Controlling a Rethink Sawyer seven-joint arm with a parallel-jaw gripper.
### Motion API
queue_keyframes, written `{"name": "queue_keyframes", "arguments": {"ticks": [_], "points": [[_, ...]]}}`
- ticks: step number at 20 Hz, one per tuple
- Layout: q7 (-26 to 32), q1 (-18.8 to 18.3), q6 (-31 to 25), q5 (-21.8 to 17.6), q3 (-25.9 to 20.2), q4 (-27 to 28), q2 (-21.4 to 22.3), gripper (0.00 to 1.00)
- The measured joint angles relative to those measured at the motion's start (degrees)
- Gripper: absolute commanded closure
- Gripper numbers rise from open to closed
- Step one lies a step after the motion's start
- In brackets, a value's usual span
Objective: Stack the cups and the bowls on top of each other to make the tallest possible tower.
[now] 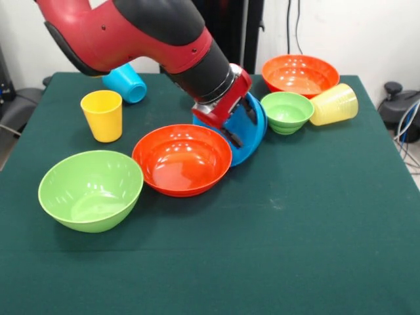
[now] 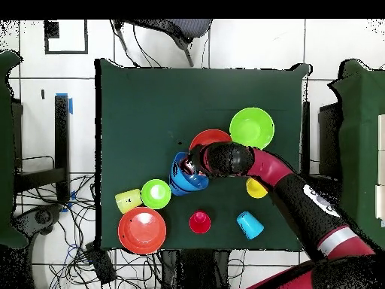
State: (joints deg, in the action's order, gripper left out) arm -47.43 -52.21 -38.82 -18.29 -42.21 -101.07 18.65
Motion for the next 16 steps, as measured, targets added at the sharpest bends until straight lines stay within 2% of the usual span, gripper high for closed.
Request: {"name": "queue_keyframes", "arguments": {"ticks": [10,16], "points": [[0.0,-0.7,-5.1,0.2,-1.6,-1.5,-0.2,0.00],[0.0,1.1,-11.4,-0.3,-0.3,-1.4,-0.2,0.00]]}}
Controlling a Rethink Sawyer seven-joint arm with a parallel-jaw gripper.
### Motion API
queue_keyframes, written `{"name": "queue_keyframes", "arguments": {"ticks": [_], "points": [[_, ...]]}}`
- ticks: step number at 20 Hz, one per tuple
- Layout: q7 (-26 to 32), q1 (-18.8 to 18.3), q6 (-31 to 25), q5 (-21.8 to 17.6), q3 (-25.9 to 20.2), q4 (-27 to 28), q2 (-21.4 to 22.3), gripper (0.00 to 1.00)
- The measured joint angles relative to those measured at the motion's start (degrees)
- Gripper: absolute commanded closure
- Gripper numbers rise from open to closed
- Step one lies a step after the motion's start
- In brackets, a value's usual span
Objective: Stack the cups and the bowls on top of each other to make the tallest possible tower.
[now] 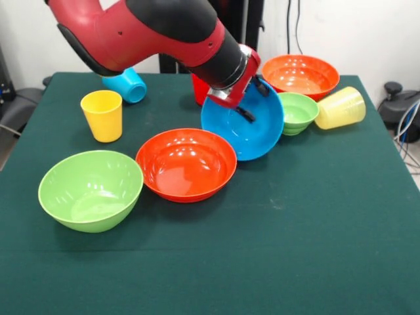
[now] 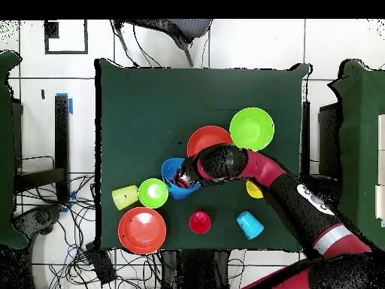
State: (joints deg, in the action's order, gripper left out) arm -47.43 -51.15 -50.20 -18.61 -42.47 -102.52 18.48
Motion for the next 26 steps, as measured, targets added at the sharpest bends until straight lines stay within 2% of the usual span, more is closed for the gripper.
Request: {"name": "queue_keyframes", "arguments": {"ticks": [5,10,22,26], "points": [[0.0,3.5,-7.3,-3.0,2.4,0.0,0.0,0.00],[0.0,6.1,-12.0,-6.4,4.0,0.0,-0.1,0.00],[0.0,6.6,-12.5,-14.1,5.9,0.5,-0.1,0.00],[0.0,6.0,-11.5,-14.7,5.9,0.6,-0.1,0.00]]}}
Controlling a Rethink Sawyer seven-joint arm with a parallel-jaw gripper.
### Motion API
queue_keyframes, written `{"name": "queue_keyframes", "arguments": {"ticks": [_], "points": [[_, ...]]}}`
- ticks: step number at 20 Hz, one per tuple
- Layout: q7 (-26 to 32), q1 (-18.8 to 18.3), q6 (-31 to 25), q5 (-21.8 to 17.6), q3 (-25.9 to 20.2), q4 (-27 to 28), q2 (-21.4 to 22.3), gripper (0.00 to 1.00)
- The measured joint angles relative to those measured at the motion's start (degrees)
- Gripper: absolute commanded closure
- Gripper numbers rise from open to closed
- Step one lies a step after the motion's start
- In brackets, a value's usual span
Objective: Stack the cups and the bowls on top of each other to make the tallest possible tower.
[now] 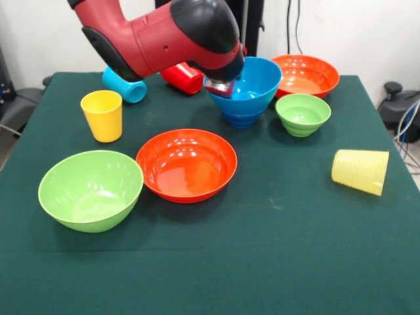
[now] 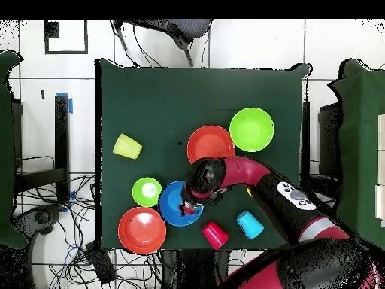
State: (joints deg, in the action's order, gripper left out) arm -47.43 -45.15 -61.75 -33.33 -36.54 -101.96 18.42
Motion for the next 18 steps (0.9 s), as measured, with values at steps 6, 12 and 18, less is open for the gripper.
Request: {"name": "queue_keyframes", "arguments": {"ticks": [6,12,18], "points": [[0.0,-2.2,0.2,1.1,-0.7,0.0,0.0,0.00],[0.0,-4.1,0.2,3.3,-1.9,0.0,0.2,0.00],[0.0,-4.7,0.2,5.1,-3.2,0.0,0.2,0.00]]}}
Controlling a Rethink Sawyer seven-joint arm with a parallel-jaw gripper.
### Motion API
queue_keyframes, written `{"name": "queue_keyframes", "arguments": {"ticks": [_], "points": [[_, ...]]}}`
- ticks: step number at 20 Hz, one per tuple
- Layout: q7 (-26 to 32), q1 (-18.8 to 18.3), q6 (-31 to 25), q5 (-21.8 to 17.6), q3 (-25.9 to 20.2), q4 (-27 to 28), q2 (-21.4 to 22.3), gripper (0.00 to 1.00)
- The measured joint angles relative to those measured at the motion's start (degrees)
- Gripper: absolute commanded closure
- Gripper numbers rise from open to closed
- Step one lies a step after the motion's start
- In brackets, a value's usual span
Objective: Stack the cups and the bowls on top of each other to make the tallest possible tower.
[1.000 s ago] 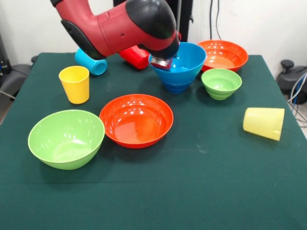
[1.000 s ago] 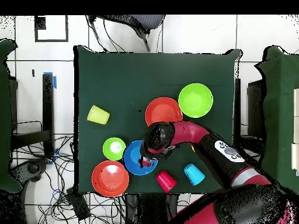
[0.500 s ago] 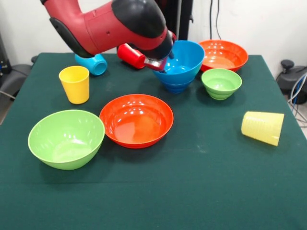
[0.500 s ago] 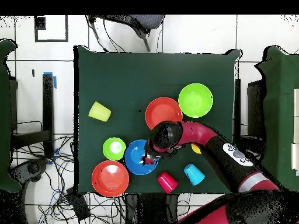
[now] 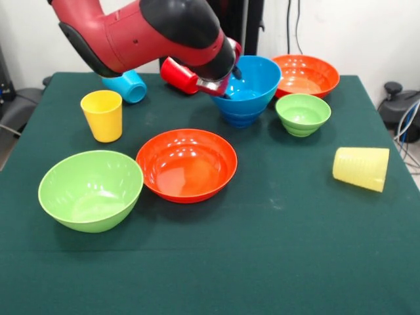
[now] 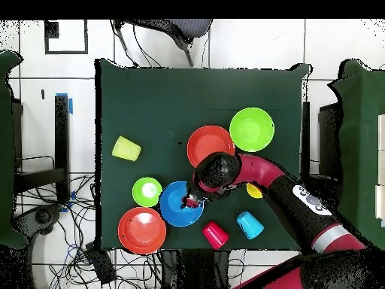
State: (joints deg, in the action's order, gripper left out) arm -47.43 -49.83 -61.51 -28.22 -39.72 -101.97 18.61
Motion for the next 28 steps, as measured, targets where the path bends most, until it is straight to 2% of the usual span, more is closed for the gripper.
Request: {"name": "queue_keyframes", "arguments": {"ticks": [7,9,13,20,28], "points": [[0.0,-2.2,-0.9,6.8,-3.6,-0.3,0.0,0.00],[0.0,-3.7,-1.5,10.0,-5.5,-0.6,0.0,0.00],[0.0,-5.0,-2.1,12.2,-7.1,-0.7,0.0,0.00],[0.0,-7.2,-4.5,12.7,-8.7,-0.7,0.5,0.00],[0.0,-10.9,-3.7,11.9,-10.5,-0.7,2.7,0.00]]}}
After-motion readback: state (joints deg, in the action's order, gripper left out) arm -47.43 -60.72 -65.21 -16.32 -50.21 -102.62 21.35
